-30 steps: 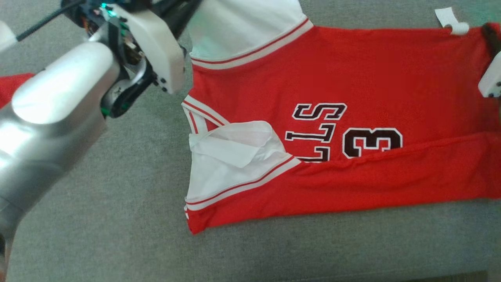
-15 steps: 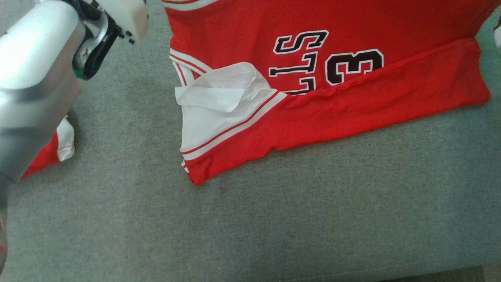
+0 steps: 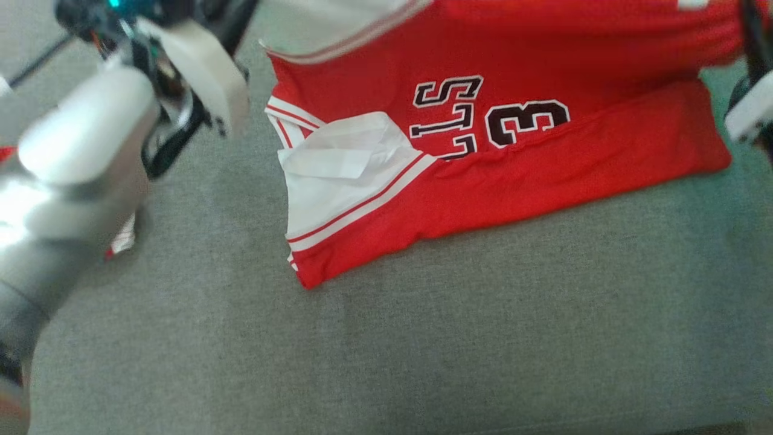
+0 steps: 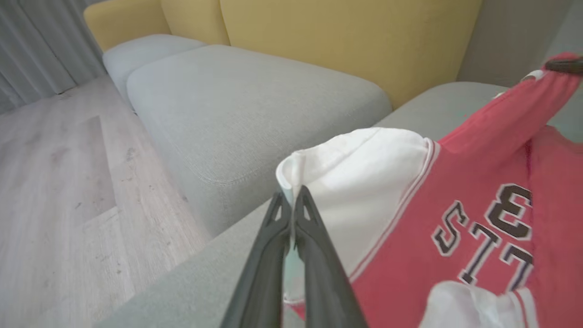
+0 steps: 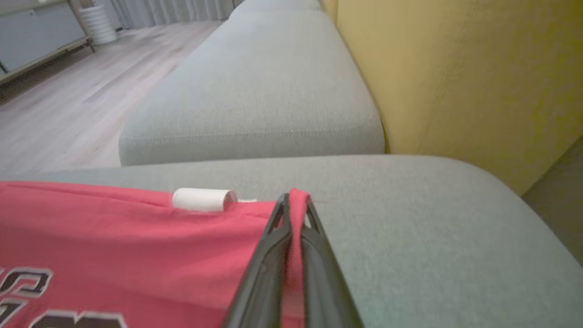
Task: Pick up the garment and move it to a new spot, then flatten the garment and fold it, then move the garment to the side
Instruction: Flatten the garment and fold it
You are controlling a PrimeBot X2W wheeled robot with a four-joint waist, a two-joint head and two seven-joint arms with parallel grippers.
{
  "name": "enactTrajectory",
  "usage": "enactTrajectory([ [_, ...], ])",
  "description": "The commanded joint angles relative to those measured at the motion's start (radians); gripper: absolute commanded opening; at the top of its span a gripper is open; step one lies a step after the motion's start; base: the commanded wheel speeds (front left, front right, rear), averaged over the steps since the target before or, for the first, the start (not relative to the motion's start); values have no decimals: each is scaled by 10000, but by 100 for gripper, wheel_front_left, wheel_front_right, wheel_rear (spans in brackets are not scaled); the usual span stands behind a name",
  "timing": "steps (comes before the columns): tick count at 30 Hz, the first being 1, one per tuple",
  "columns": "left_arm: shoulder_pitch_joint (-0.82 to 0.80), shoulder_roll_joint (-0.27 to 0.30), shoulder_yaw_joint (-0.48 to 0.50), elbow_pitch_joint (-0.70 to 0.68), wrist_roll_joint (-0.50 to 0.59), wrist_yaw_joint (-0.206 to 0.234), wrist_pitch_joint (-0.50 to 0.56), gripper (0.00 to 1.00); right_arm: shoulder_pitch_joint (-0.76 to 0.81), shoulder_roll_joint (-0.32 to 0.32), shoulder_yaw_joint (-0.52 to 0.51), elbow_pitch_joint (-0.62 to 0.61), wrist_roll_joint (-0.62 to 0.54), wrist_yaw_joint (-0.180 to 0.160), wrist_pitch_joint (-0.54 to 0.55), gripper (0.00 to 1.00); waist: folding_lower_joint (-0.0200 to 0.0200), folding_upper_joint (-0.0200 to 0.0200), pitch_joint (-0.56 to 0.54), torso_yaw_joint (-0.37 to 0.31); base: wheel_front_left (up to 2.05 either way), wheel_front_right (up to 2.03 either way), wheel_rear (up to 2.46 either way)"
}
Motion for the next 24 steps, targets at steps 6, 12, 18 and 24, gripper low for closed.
enactTrajectory([
  [6, 710, 1233, -351, -1748, -608, -191, 1003, 0, 1037, -913, 918, -345, 860, -9, 880, 0, 0, 0, -719, 212, 0, 0, 0],
  [12, 1638, 2536, -819, -4520, -1753, -238, 2700, 0, 1483, -1425, 1665, -527, 1214, -9, 1457, 0, 0, 0, -979, 412, 0, 0, 0],
  [18, 2158, 3172, -937, -5895, -1930, -241, 3258, 0, 1557, -1896, 2408, -430, 1340, -9, 1868, 0, 0, 0, -880, 555, 0, 0, 0],
  [24, 2395, 3063, -976, -6128, -1821, -242, 3560, 0, 1420, -2180, 2973, -539, 1517, -9, 2287, 0, 0, 0, -749, 547, 0, 0, 0],
])
